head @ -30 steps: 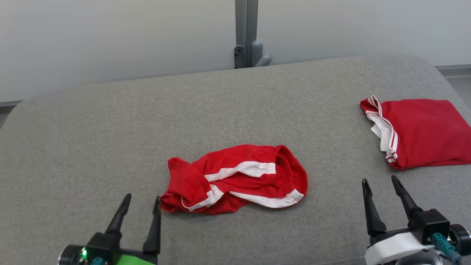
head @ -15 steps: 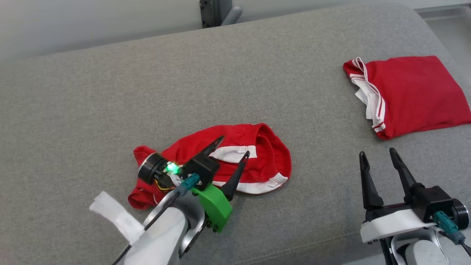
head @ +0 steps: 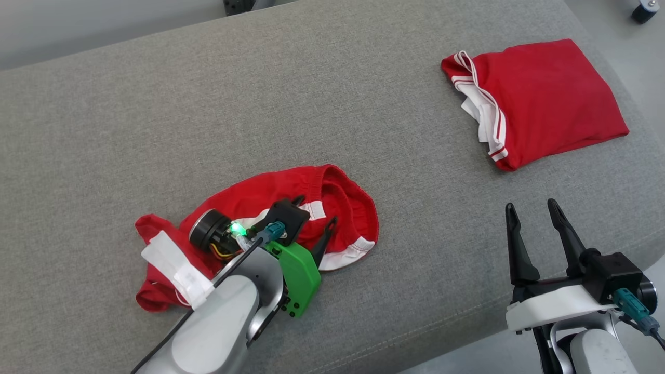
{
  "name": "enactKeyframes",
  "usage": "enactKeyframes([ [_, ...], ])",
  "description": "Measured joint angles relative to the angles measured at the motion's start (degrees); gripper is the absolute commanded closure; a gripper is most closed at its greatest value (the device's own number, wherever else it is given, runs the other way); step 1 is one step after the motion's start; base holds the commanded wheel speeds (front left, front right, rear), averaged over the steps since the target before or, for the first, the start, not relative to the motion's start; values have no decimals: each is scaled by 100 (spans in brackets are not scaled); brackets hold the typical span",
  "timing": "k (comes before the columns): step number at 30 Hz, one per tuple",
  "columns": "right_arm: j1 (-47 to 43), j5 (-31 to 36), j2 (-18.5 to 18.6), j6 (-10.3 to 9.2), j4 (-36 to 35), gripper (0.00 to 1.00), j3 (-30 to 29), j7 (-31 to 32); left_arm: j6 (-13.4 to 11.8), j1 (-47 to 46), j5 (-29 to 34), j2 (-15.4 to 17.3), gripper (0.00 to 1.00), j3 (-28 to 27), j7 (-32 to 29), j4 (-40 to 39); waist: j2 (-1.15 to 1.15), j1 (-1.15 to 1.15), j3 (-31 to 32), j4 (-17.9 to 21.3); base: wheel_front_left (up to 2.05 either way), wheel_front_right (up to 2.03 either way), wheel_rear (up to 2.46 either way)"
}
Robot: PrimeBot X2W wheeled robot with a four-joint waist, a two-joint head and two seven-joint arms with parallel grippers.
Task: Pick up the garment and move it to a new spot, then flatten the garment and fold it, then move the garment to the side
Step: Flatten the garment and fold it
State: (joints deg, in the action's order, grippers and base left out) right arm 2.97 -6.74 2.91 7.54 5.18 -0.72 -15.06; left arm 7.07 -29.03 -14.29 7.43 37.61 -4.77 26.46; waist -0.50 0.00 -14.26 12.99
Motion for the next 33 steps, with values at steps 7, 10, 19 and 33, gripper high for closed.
enactKeyframes([
  [7,2,-24,1,0,14,0,-7,0,-53,-9,-20,96,15,-2,-68,234,0,0,-17,27,0,0,0],
  [10,24,-25,0,0,22,0,-19,0,-53,-19,-31,101,67,21,-60,309,0,0,-19,15,0,0,0],
  [19,29,-24,0,0,22,0,-43,0,-52,-135,-428,-15,100,-166,8,192,0,0,29,-15,0,0,0],
  [33,-25,-5,-1,0,76,0,16,0,-366,-449,-1851,-349,100,-1089,-359,-1265,0,0,260,-98,0,0,0],
])
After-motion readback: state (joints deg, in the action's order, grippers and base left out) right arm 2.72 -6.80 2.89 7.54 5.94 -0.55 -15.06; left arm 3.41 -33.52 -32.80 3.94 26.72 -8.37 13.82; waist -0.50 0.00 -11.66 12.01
